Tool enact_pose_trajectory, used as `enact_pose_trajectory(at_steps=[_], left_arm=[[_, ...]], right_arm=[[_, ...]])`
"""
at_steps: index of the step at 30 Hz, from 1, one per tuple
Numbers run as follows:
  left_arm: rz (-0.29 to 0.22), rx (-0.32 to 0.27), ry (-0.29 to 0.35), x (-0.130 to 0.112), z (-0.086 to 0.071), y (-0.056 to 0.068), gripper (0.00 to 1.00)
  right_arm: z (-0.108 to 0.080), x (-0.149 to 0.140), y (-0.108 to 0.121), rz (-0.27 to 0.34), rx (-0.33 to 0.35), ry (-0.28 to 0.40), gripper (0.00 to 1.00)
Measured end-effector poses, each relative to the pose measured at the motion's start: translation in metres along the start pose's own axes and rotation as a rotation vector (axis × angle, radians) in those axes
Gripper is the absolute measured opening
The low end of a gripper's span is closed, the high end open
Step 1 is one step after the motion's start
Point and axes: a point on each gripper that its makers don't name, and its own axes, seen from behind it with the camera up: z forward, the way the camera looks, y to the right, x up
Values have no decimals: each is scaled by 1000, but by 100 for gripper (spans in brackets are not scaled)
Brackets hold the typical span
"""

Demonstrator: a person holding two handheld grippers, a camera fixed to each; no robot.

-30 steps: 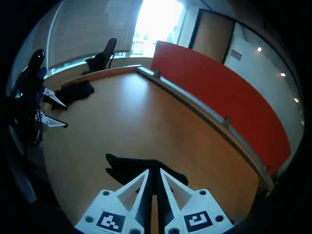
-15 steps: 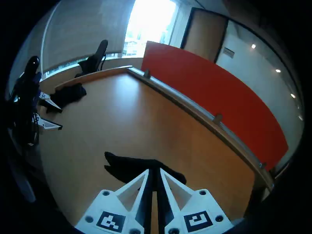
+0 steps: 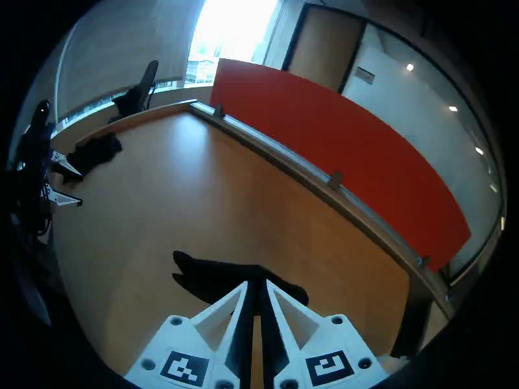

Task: Fold towel

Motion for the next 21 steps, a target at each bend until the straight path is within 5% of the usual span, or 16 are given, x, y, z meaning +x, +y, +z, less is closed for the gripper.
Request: enact_pose_trajectory(at_steps=[21], left_arm=[[6, 10, -17, -4, 1, 6, 100]], right_arm=[[-16, -49, 118, 36, -126, -108, 5]])
